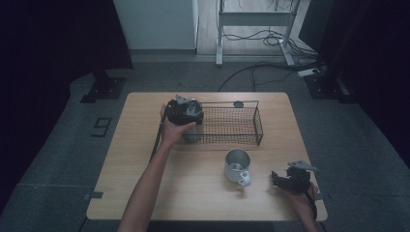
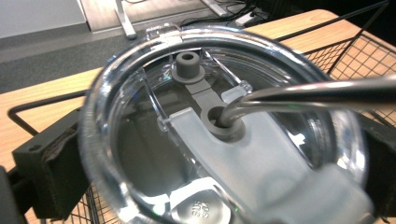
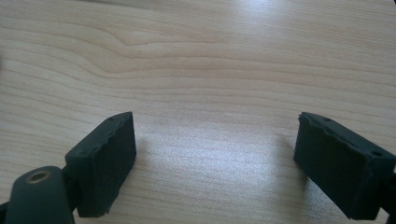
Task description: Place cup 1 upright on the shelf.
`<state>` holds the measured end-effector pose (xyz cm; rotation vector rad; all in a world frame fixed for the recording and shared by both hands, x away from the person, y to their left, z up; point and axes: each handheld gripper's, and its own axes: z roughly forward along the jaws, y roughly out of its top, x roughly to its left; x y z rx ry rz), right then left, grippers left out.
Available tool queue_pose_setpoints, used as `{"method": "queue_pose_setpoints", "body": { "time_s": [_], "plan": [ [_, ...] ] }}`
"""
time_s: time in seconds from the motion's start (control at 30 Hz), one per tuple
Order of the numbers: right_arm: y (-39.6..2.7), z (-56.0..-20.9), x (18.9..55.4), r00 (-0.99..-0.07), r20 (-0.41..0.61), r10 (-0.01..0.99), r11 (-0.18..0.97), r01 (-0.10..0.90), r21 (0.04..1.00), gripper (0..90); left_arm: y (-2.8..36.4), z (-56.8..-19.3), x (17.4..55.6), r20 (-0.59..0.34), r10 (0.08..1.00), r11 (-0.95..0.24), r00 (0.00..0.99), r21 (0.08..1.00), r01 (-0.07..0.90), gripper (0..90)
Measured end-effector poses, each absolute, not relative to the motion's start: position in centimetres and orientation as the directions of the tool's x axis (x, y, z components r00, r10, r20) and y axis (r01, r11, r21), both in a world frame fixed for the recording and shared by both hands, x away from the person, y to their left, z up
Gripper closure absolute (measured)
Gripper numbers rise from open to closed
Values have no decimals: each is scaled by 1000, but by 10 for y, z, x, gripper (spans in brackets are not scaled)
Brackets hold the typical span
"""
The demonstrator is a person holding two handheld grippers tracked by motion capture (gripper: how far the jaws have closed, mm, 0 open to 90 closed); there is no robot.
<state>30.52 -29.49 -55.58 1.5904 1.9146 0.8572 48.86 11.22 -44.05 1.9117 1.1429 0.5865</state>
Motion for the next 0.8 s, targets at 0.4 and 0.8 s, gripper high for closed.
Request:
{"method": "queue_pose_setpoints", "body": {
  "time_s": [0.4, 0.8],
  "plan": [
    [-295, -556, 305, -186, 14, 982, 115, 665, 738, 127, 129, -429, 469, -37, 869, -225, 494, 859, 461, 0],
    [-295, -556, 305, -186, 14, 983, 115, 665, 738, 127, 139, -427, 444, -44, 849, -231, 527, 866, 444, 0]
  ]
}}
